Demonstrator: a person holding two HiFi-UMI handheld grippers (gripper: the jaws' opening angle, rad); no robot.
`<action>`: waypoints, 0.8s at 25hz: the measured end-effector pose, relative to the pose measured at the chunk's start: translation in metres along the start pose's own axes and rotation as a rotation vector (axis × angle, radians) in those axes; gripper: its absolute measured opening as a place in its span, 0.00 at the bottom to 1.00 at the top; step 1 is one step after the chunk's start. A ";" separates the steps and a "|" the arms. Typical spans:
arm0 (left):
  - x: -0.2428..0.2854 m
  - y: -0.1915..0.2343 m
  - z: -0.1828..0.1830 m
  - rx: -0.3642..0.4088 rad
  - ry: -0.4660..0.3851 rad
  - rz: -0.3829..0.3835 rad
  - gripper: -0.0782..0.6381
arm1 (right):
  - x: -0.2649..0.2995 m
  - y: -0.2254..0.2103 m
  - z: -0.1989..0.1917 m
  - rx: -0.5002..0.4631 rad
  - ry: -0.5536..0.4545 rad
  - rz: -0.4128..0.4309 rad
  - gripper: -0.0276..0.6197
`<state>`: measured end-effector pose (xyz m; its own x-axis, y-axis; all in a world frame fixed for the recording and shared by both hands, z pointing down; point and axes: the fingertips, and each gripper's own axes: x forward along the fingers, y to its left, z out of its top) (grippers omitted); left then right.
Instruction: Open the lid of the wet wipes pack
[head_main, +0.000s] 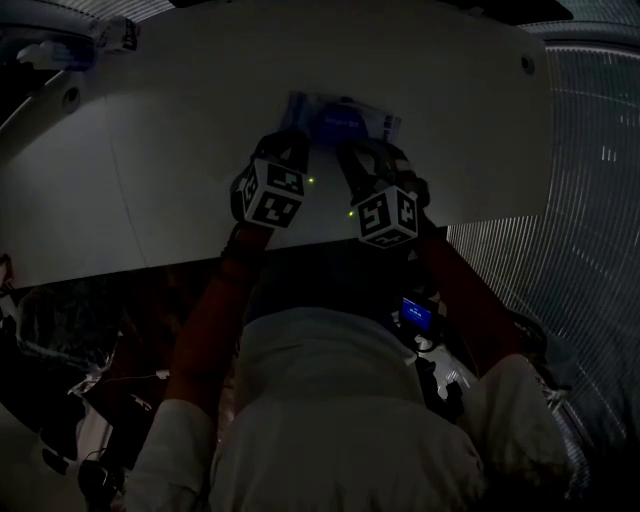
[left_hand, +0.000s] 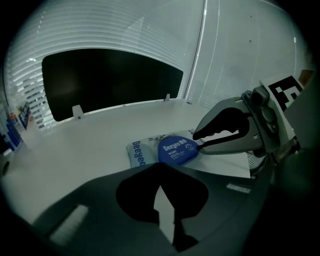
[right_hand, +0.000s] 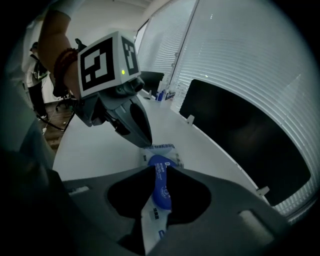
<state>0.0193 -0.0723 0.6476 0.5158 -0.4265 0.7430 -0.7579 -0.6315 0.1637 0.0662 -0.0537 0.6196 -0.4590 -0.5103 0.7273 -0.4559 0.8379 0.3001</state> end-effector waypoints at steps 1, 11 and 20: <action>0.003 0.001 -0.001 0.003 0.006 0.000 0.11 | 0.003 0.000 -0.002 -0.009 0.007 0.004 0.14; 0.018 -0.001 -0.012 0.009 0.061 -0.027 0.11 | 0.023 0.008 -0.014 -0.077 0.046 0.055 0.15; 0.026 -0.001 -0.016 0.042 0.091 -0.031 0.11 | 0.038 0.016 -0.025 -0.167 0.074 0.073 0.16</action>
<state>0.0274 -0.0724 0.6767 0.4988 -0.3470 0.7942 -0.7237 -0.6710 0.1614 0.0599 -0.0549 0.6675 -0.4264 -0.4364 0.7923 -0.2876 0.8959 0.3387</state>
